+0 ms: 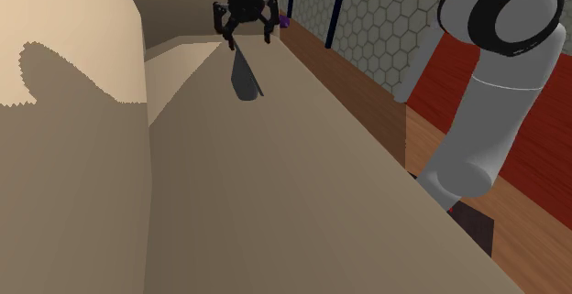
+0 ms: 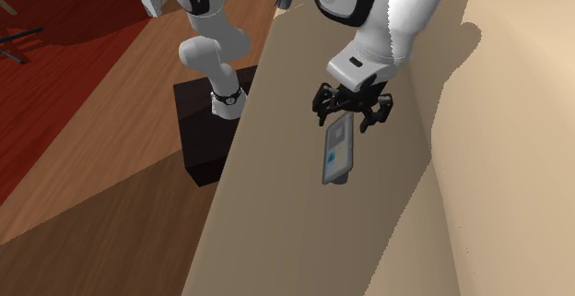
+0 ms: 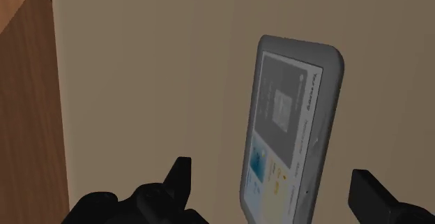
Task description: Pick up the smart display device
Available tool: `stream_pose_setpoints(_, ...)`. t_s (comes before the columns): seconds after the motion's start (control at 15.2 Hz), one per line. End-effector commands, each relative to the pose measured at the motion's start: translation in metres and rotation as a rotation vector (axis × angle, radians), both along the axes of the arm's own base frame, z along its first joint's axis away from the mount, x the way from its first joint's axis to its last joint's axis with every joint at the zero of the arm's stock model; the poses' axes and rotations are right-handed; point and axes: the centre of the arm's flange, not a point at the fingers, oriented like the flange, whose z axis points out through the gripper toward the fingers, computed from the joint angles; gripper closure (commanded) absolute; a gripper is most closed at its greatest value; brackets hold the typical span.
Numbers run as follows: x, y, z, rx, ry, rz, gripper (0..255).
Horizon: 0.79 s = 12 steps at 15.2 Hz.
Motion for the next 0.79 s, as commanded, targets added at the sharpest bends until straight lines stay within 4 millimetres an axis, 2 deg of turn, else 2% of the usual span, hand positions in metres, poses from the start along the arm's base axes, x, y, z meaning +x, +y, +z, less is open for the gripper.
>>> stream_pose_setpoints(0.0, 0.023, 0.01, 0.002, -0.006, -0.002, -0.055, 0)
stream_pose_setpoints(0.46, 0.023, 0.01, -0.035, -0.006, -0.002, -0.055, 0)
stream_pose_setpoints(0.59, 0.023, 0.01, -0.038, -0.006, -0.002, -0.055, 0)
stream_pose_setpoints(0.66, 0.022, 0.01, -0.038, -0.006, -0.002, -0.055, 255)
stream_pose_setpoints(0.73, 0.022, 0.01, -0.038, -0.006, -0.002, -0.055, 255)
